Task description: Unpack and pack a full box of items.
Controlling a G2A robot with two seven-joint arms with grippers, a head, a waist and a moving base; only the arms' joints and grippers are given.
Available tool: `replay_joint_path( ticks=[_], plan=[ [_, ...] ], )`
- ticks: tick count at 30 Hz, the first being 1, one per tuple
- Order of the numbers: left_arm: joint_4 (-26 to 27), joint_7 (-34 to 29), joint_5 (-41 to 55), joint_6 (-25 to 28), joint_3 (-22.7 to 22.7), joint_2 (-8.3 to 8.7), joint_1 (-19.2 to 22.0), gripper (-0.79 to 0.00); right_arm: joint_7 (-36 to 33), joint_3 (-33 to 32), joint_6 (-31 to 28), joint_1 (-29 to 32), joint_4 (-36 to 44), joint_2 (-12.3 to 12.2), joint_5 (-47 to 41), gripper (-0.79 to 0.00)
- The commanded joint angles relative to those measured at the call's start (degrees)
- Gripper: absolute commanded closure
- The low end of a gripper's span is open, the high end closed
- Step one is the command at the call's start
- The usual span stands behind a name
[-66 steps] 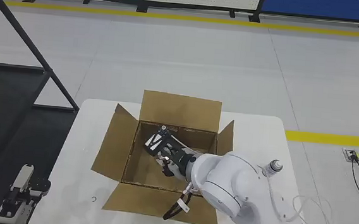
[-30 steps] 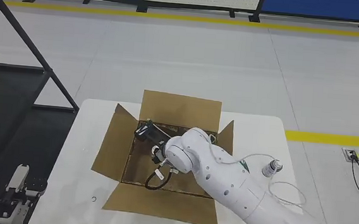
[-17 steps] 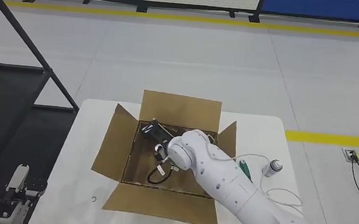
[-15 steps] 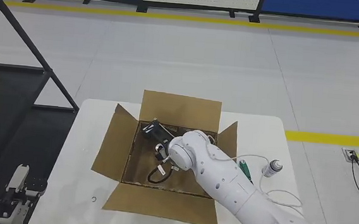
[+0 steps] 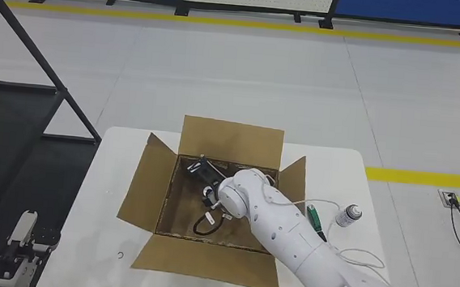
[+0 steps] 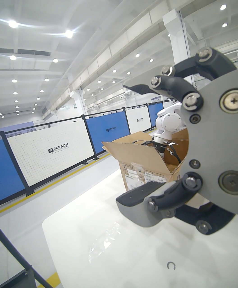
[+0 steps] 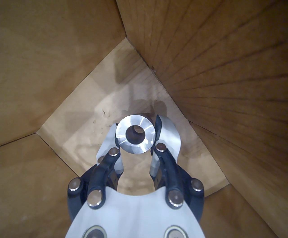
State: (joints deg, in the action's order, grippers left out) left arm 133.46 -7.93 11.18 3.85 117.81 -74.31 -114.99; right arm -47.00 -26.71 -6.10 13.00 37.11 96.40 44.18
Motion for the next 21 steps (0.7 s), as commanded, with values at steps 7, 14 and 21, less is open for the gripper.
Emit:
replay_joint_path(
  ticks=[7,14,21],
  plan=[
    [0.0,0.0,0.0,0.0,0.0,0.00,0.0,-0.785,0.5,-0.4,-0.8,-0.6,-3.1,1.5,0.6,-0.372],
    [0.0,0.0,0.0,0.0,0.0,0.00,0.0,-0.785,0.7,-0.9,-1.3,-0.9,-4.7,2.3,1.2,-0.385],
    [0.0,0.0,0.0,0.0,0.0,0.00,0.0,-0.785,1.5,-2.1,-1.2,-0.5,-3.4,2.2,2.4,-0.496]
  ],
)
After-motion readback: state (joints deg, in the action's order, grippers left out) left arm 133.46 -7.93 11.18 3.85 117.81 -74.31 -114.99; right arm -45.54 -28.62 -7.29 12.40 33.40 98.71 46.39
